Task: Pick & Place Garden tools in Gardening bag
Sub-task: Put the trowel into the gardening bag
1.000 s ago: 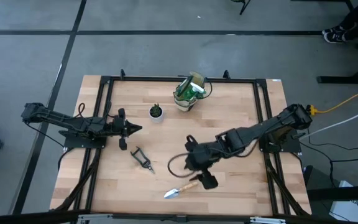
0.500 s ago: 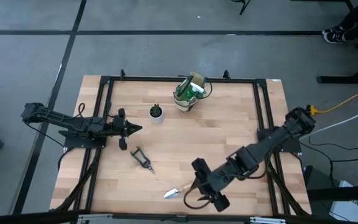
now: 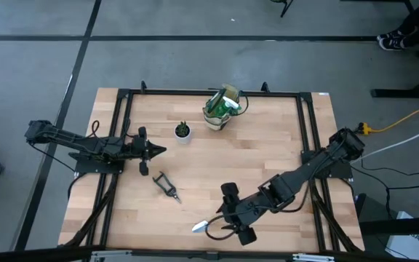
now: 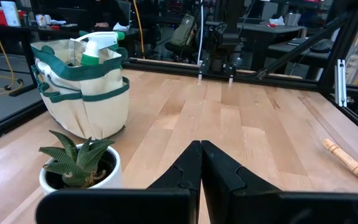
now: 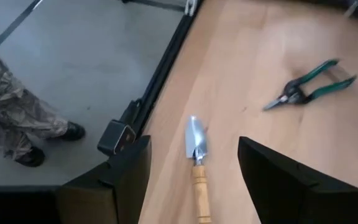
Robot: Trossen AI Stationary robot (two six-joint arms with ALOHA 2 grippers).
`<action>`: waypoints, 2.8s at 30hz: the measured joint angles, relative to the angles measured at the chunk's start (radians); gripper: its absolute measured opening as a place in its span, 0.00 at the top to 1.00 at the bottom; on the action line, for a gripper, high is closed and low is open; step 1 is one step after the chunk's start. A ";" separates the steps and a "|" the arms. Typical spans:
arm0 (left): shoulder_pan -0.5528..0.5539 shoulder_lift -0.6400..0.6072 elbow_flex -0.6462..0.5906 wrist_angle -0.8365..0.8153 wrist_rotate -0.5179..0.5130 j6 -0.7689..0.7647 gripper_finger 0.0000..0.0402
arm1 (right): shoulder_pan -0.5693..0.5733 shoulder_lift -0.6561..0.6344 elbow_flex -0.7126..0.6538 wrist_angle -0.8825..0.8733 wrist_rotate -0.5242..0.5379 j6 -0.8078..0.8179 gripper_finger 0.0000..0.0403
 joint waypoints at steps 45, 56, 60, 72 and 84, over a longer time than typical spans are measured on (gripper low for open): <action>0.000 0.000 0.000 0.000 0.000 0.000 0.99 | -0.036 0.257 0.000 -0.059 -0.020 0.025 0.40; 0.000 0.001 0.000 0.001 0.000 0.000 0.99 | -0.065 0.325 -0.001 -0.065 -0.044 0.005 0.40; 0.000 0.002 0.000 0.000 0.000 0.000 0.99 | -0.068 0.340 -0.001 -0.058 -0.095 -0.023 0.42; 0.000 0.002 0.000 0.000 0.000 0.000 0.99 | -0.058 0.370 -0.001 -0.046 -0.106 0.004 0.57; 0.000 0.002 0.000 0.000 0.000 0.000 0.99 | -0.060 0.370 -0.001 -0.047 -0.136 0.011 0.79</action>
